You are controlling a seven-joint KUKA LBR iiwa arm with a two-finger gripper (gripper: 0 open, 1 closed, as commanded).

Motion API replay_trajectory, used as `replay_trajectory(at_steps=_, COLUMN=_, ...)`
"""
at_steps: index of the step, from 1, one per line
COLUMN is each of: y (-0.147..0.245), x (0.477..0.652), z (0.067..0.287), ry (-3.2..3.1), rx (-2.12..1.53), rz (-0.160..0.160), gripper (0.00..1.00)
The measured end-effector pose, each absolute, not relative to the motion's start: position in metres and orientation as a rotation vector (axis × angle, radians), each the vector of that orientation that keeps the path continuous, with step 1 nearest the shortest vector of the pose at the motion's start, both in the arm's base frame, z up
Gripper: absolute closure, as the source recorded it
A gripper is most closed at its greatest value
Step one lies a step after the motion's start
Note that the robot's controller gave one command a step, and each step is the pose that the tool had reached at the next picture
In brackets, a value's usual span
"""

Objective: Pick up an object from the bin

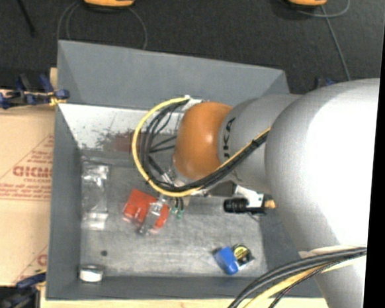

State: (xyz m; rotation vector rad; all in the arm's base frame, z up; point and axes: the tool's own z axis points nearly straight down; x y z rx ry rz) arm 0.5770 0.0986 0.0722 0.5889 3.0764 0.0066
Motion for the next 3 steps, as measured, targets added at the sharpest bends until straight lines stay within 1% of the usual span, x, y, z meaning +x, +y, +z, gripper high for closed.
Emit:
replay_trajectory(at_steps=1, y=0.0989, x=0.5791, z=0.0747, ry=3.079, rx=0.587, rz=0.006, gripper=0.00)
replay_trajectory(at_steps=2, y=0.0986, x=0.5819, z=0.0774, ry=3.071, rx=0.587, rz=0.008, gripper=1.00)
replay_trajectory(at_steps=3, y=0.0987, x=0.5831, z=0.0806, ry=3.082, rx=0.587, rz=0.003, gripper=1.00)
